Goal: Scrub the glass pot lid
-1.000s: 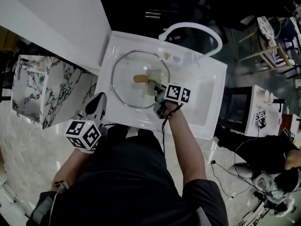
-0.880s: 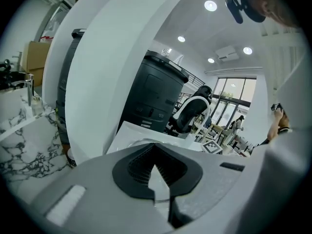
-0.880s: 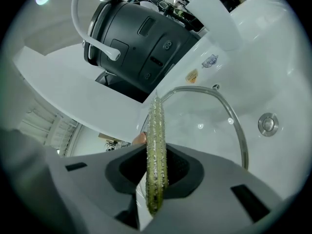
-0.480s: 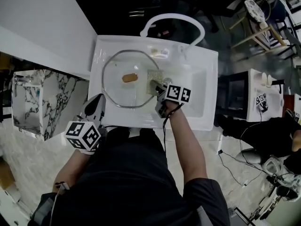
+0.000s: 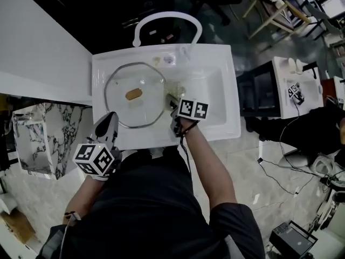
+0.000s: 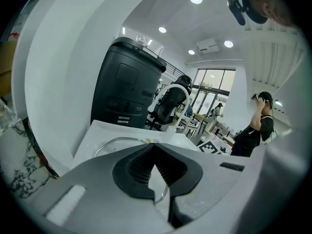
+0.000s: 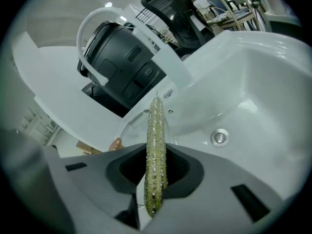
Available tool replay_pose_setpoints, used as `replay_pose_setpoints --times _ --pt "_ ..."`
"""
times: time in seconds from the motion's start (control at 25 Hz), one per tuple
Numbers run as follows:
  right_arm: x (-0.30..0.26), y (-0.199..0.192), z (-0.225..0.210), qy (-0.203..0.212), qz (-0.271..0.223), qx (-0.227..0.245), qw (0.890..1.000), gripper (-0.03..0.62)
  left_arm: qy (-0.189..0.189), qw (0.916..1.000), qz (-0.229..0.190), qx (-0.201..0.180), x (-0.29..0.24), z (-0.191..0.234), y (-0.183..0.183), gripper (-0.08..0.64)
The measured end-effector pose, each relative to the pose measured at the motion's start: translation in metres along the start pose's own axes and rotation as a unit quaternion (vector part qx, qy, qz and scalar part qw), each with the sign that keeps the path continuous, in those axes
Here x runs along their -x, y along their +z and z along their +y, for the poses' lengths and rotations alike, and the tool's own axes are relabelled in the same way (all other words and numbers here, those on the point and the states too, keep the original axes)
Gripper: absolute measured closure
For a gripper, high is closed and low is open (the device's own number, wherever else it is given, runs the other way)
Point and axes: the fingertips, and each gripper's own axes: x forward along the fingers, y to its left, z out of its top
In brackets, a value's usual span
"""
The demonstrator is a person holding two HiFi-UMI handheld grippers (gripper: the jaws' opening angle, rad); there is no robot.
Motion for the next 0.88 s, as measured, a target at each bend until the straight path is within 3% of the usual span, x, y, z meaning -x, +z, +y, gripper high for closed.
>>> replay_pose_setpoints --times 0.12,0.28,0.4,0.6,0.88 --pt "0.001 -0.026 0.041 0.034 0.020 0.029 0.999 0.526 0.007 0.9999 -0.003 0.008 0.004 0.002 -0.001 0.560" --pt "-0.009 -0.075 0.091 0.086 0.061 0.028 0.994 0.526 0.031 0.9991 -0.012 0.027 0.019 0.022 -0.006 0.560" --pt "-0.025 -0.104 0.109 0.079 0.081 0.060 0.992 0.526 0.054 0.9975 -0.017 0.042 0.037 0.043 -0.013 0.560" --pt "-0.059 -0.120 0.132 0.066 0.095 0.125 0.985 0.526 0.088 0.9937 -0.029 0.063 0.063 0.066 -0.021 0.560" --pt "-0.079 -0.124 0.144 0.069 0.108 0.178 0.976 0.526 0.093 0.9930 -0.025 0.067 0.069 0.076 -0.025 0.560"
